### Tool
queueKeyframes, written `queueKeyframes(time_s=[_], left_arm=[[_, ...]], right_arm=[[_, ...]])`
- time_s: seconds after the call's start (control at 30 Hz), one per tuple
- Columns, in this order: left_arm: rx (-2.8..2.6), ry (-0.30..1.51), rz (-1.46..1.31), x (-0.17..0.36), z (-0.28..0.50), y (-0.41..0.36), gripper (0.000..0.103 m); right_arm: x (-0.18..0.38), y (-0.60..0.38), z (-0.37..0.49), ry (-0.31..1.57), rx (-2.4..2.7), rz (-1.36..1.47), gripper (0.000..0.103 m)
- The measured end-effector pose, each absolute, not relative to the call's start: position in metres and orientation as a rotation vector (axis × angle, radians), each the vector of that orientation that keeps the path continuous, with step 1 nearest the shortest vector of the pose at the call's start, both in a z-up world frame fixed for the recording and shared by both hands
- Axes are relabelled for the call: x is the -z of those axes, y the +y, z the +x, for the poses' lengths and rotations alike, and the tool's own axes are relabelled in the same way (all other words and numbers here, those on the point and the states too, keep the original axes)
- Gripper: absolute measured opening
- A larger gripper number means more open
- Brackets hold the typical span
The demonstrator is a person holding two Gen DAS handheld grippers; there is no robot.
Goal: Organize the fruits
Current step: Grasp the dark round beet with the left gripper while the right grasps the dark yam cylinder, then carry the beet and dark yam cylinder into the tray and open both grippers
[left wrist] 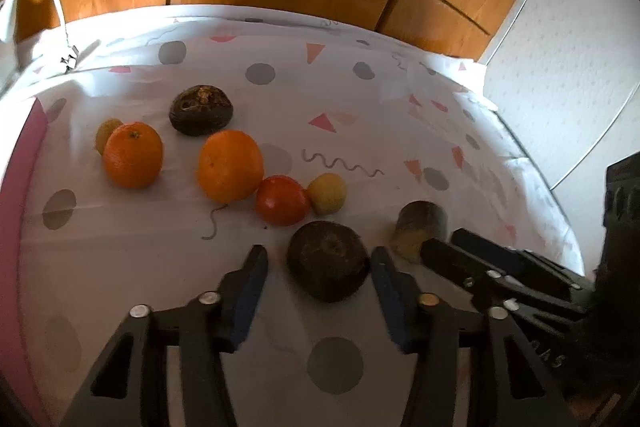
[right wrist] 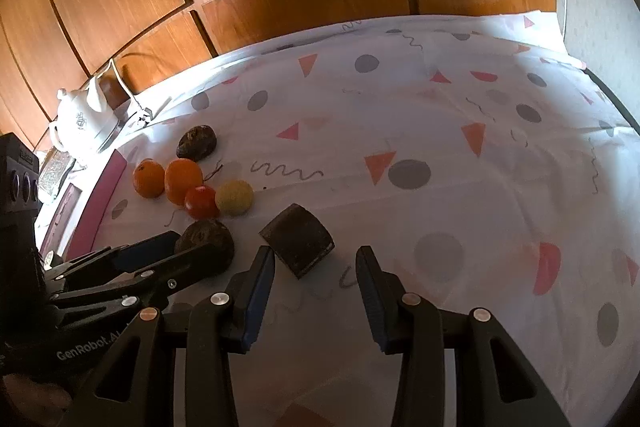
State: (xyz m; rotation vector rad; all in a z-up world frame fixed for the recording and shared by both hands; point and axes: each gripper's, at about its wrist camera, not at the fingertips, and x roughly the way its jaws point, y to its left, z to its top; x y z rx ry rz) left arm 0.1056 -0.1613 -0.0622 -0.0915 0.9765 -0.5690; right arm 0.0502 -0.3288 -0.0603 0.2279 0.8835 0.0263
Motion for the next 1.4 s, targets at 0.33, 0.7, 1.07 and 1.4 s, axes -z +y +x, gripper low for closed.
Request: queueKeyframes(time_s=[0.33,0.7,1.07,1.4], left_arm=[[0.584,0.953,-0.077,0.059,0.092,-0.147,0.043],[0.448,0.868,-0.003,0.063,0.071,-0.115,0.049],[0.428,0.82,0.025,0.071,0.07,-0.119,0.045],[0.429,0.811,0.029,0.073,0.07,-0.119,0.044]], right_arm=[[0.063,-0.32,0.066,0.887,-0.057,0.198,0.043],[0.067,-0.306,0.077,0.853,-0.027,0.13,0.034],[0.072,-0.303,0.08,0.84,-0.005,0.116,0.032],[0.075,-0.302,0.082,0.857,0.008,0.103,0.029]])
